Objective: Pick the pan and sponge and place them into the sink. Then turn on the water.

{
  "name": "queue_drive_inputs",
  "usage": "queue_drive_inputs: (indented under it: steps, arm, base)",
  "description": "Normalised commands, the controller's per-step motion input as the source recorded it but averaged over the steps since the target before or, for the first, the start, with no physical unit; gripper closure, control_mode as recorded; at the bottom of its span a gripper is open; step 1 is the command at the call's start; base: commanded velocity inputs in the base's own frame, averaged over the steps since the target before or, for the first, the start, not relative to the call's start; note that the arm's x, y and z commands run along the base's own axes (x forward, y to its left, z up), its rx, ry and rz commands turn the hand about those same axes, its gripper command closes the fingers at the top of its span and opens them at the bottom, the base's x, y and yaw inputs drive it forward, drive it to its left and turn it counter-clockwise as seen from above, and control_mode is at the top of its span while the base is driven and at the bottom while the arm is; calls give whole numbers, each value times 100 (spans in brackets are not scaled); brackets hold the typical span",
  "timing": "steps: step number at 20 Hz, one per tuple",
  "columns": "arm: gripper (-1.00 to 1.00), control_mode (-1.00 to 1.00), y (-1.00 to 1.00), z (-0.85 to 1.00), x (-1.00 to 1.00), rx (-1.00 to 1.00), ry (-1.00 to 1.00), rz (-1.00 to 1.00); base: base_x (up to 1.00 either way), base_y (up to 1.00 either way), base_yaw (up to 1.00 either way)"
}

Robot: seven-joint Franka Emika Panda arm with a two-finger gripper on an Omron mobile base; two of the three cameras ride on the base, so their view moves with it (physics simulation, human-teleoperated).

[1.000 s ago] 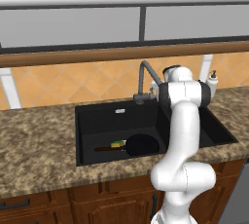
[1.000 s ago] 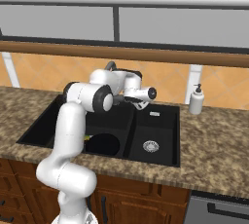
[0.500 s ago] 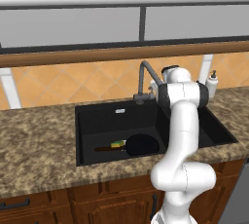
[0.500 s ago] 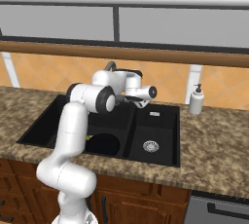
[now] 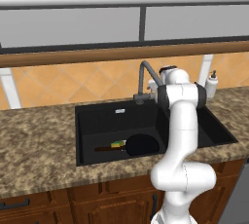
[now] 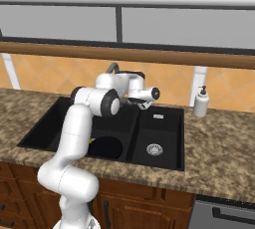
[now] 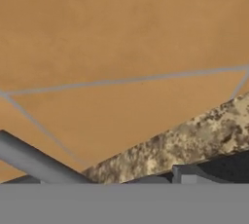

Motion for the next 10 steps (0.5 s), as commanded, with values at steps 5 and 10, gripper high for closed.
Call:
queue_drive_inputs:
  steps: [5, 10]
  arm:
    - [100, -100, 0, -3, 4, 0, 1, 0]
    - [100, -100, -1, -4, 1, 12, 0, 0]
  base:
    - [0, 0, 0]
    - [0, 0, 0]
